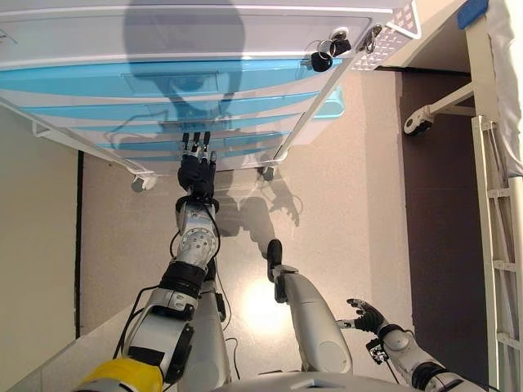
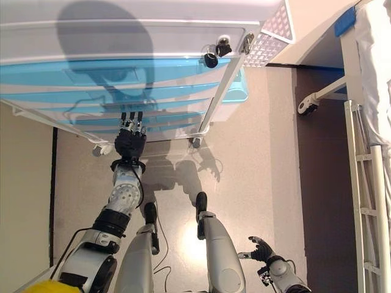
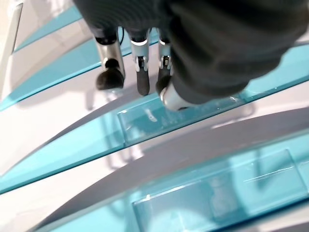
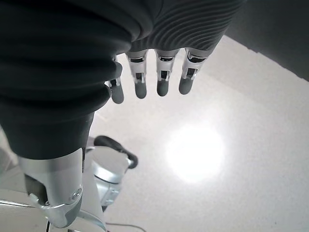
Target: Open the drawer and pick up the medicine
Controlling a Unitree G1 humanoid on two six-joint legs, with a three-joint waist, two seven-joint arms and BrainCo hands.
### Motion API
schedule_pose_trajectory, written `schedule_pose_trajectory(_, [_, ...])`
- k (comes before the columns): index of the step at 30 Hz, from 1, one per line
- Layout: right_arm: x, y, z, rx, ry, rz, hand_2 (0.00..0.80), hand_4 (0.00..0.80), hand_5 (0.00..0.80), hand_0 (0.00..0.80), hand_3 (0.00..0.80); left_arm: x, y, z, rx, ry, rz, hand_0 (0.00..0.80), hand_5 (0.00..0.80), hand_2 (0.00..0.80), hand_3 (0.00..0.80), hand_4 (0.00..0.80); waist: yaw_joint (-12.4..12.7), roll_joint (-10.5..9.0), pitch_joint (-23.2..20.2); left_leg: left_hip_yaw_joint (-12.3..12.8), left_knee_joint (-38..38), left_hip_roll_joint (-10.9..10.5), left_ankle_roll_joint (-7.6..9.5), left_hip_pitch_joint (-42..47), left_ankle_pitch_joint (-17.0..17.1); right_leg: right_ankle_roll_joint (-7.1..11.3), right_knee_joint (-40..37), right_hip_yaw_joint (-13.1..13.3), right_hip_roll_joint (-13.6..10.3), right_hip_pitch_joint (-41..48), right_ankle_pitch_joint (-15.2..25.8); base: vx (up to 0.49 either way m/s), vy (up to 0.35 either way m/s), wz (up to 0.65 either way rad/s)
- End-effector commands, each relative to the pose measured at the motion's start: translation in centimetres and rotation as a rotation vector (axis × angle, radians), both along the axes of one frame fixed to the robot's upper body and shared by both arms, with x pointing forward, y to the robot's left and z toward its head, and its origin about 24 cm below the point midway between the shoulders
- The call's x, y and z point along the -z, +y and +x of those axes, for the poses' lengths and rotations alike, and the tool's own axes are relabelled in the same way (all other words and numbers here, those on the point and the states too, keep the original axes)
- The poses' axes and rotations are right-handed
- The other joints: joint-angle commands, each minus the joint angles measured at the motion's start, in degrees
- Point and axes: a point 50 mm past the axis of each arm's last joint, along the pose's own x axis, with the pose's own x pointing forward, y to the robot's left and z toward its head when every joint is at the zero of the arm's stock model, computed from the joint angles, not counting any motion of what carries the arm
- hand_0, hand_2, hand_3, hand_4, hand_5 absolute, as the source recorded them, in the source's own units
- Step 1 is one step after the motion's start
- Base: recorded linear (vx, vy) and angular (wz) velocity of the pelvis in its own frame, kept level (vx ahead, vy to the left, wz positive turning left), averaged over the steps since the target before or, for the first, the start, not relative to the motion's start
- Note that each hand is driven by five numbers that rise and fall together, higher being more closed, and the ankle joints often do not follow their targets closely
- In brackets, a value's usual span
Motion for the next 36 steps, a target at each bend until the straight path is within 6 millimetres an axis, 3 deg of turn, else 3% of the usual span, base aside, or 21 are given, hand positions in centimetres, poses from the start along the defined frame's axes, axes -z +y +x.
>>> schedule_pose_trajectory(1, [-0.1,-2.3,-1.4,-0.023,0.042,-0.08,0.0,0.0,0.0,0.0,0.0,-10.4,-6.1,-2.9,0.279,-0.606,0.086,0.8,0.8,0.8,0.8,0.8,-0.73,1.55,-2.79,0.43,4.47,-3.52,4.56,-3.24,-2.36,3.45,-2.23,-0.61,0.93,1.99,3.04,-0.025,-0.007,0.08])
schedule_pose_trajectory(9, [0.0,-2.0,-1.4,-0.024,0.039,-0.075,0.0,0.0,0.0,0.0,0.0,-8.4,-6.5,-3.7,0.331,-0.559,0.084,0.8,0.8,0.8,0.8,0.8,-0.01,1.23,-1.86,0.09,5.86,-3.62,4.7,-3.37,-2.65,3.28,-0.74,-1.06,0.71,2.21,2.6,-0.019,-0.019,0.08])
schedule_pose_trajectory(19, [-0.2,-1.7,-0.6,0.001,0.011,-0.074,0.0,0.0,0.0,0.0,0.0,-2.5,-6.4,-4.4,0.365,-0.328,0.07,0.8,0.8,0.8,0.8,0.8,0.83,1.44,-0.73,-0.07,5.85,-3.53,4.7,-3.04,-2.18,3.05,-0.34,-1.65,0.62,2.48,2.48,-0.002,-0.002,0.0])
schedule_pose_trajectory(26, [-0.3,-1.7,-0.3,0.017,-0.003,-0.078,0.0,0.0,0.0,0.0,0.0,-0.5,-6.1,-4.4,0.363,-0.244,0.099,0.8,0.8,0.8,0.8,0.8,1.0,1.65,-0.6,-0.18,5.75,-3.39,4.72,-3.04,-1.99,3.07,-0.22,-1.8,0.59,2.47,2.4,0.0,0.0,0.0])
schedule_pose_trajectory(28, [-0.4,-1.7,0.0,0.018,-0.017,-0.084,0.0,0.0,0.0,0.0,0.0,1.4,-4.8,-4.1,0.292,-0.145,0.121,0.8,0.8,0.8,0.8,0.8,1.04,1.49,-0.61,-0.25,6.23,-3.38,4.8,-3.25,-2.23,3.1,-0.08,-1.59,0.73,2.33,2.5,0.0,0.0,0.0])
schedule_pose_trajectory(30, [-0.4,-1.7,0.0,0.018,-0.017,-0.085,0.0,0.0,0.0,0.0,0.0,1.4,-4.8,-4.1,0.291,-0.145,0.121,0.8,0.8,0.8,0.8,0.8,1.04,1.5,-0.61,-0.25,6.25,-3.38,4.8,-3.27,-2.24,3.1,-0.07,-1.58,0.73,2.31,2.49,0.0,0.0,0.0])
schedule_pose_trajectory(31, [-0.3,-1.7,0.0,0.025,-0.009,-0.09,0.0,0.0,0.0,0.0,0.0,3.8,-3.3,-3.8,0.221,-0.022,0.165,0.8,0.8,0.8,0.8,0.8,1.05,1.31,-0.72,-0.33,7.19,-3.27,5.06,-3.6,-2.91,3.09,-0.19,-1.22,0.86,2.23,2.52,0.0,0.0,0.0])
schedule_pose_trajectory(36, [-0.4,-1.8,0.1,0.033,-0.012,-0.098,0.0,0.0,0.0,0.0,0.0,6.0,-2.6,-3.8,0.188,0.077,0.132,0.8,0.8,0.8,0.8,0.8,0.97,1.35,-0.7,-0.27,7.62,-3.04,5.16,-3.66,-3.23,3.04,-0.38,-0.77,1.14,2.07,2.54,0.008,0.009,-0.02])
